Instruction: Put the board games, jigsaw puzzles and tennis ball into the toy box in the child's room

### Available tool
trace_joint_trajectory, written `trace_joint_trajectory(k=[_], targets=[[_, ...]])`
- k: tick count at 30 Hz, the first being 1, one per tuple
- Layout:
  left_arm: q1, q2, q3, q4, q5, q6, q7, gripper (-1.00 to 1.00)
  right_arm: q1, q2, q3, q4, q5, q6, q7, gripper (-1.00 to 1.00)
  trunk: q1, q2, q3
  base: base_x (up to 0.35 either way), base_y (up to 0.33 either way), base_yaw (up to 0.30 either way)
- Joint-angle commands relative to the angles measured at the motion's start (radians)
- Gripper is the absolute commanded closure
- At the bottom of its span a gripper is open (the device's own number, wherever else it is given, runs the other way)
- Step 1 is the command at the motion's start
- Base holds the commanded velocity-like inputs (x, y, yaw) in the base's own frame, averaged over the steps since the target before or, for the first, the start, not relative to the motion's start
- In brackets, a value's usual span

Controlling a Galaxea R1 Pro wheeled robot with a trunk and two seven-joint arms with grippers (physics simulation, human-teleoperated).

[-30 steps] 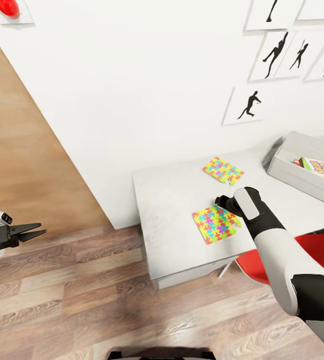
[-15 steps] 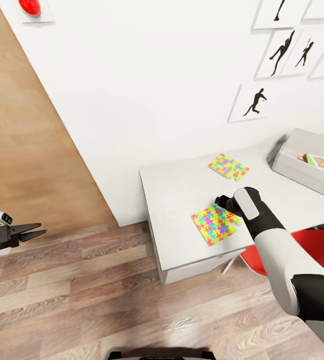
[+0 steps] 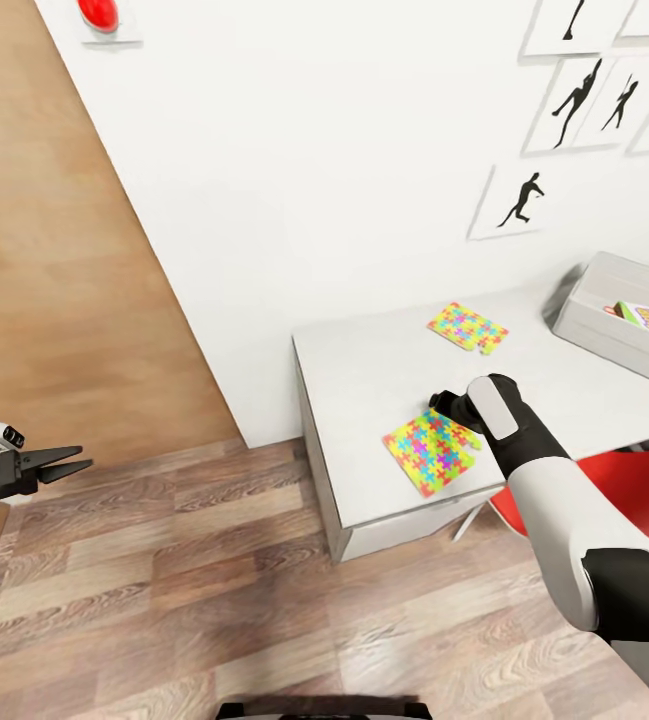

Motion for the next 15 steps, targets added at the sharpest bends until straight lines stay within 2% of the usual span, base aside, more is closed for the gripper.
trace_joint_trajectory(k=[1,9,15], targets=[[-0.001,0.001,-0.001,0.000,0.000,0.010,-0.004,-1.00,-0.001,-0.001,0.004,-0.001,-0.010,0.002,-0.009,-1.00,0.001,-0.002,-0.002,-0.009,0.041,0.000],[-0.001,0.001,-0.001,0.000,0.000,0.011,-0.004,-1.00,-0.001,0.001,0.004,-0.001,-0.010,0.002,-0.009,-1.00,0.001,-0.002,-0.002,-0.003,0.115,0.000],[-0.001,0.002,-0.001,0.000,0.000,0.011,-0.004,-1.00,-0.001,0.001,0.004,-0.001,-0.010,0.002,-0.009,-1.00,0.001,-0.002,-0.002,-0.073,0.101,0.000]])
